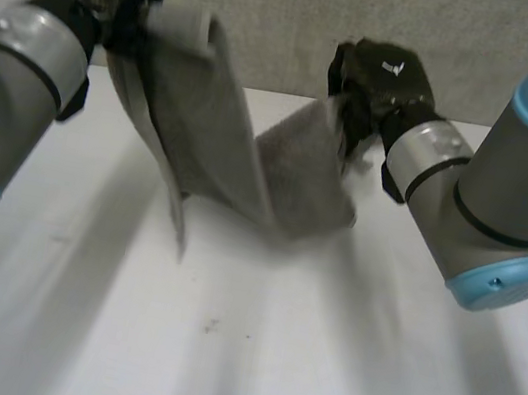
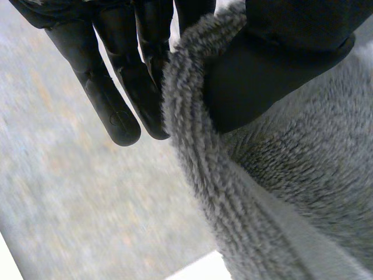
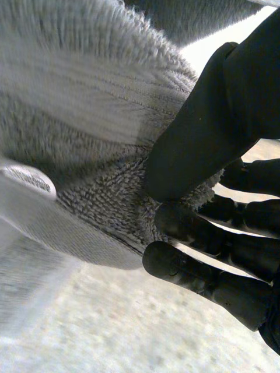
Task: Fold the towel.
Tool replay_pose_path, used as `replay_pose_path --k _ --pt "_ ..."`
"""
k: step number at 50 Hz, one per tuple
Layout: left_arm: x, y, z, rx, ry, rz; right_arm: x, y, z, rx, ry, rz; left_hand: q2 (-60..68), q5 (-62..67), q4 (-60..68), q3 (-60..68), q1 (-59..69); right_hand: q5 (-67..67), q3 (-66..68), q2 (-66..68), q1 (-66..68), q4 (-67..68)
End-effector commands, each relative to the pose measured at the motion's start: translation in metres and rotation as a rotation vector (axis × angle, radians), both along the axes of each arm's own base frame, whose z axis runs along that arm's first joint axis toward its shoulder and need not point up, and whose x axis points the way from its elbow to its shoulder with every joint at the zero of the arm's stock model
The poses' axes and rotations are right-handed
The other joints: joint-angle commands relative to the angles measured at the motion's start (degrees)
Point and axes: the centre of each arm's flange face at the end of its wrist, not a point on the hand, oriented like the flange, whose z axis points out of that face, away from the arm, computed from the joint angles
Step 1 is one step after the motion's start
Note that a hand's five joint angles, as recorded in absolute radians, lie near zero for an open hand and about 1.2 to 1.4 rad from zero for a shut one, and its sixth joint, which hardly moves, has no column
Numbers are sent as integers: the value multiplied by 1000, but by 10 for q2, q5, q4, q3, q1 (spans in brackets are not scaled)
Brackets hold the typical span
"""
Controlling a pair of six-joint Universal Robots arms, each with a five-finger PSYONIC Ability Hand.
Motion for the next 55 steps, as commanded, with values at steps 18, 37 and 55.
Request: replay_pose_path --k 18,37,55 --pt "14 29 -151 406 -319 -60 -27 7 -112 272 537 11 -358 -352 -358 -357 -339 96 27 54 124 27" --pt "-15 103 -132 239 -457 -247 -43 8 -119 308 487 -34 -550 -544 -550 -549 -531 96 27 54 124 27" --pt "-31 112 -187 312 -578 -116 -46 12 -133 330 489 -34 -515 -509 -515 -513 -495 96 27 54 124 27"
